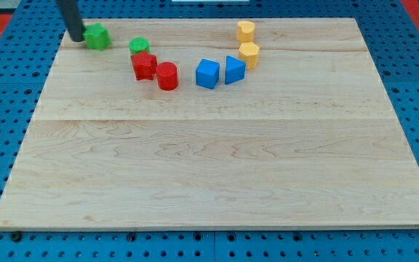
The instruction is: Push the red circle slightly down
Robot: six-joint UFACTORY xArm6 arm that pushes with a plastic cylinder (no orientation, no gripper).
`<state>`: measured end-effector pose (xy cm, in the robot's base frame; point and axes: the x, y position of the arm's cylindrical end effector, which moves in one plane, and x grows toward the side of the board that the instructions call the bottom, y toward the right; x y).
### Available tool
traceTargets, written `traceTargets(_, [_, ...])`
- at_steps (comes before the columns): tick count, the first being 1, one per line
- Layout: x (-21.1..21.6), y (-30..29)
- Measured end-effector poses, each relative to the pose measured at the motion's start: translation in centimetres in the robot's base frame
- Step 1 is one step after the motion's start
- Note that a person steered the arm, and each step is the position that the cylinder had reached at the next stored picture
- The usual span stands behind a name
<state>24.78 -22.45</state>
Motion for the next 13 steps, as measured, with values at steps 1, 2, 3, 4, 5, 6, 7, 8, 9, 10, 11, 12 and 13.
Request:
traceTargets(1, [0.0, 3.6])
traceTargets(2, [0.0, 6.3])
traceTargets(3, [-0.6, 5.0])
traceTargets(4, [-1.6, 3.3])
traceTargets(5, [-1.6, 3.2])
traceTargets(6, [-1.6, 3.2])
traceTargets(7, [-1.6, 3.2])
traceTargets(8, [-4.3, 8.2])
traceTargets(9, [-5.0, 12.6])
traceTargets(10, [-4.7, 18.3])
traceTargets(11, [-1.3, 16.9])
traceTargets(12, [1.5, 17.8])
traceTargets(13, [5.5, 19.4])
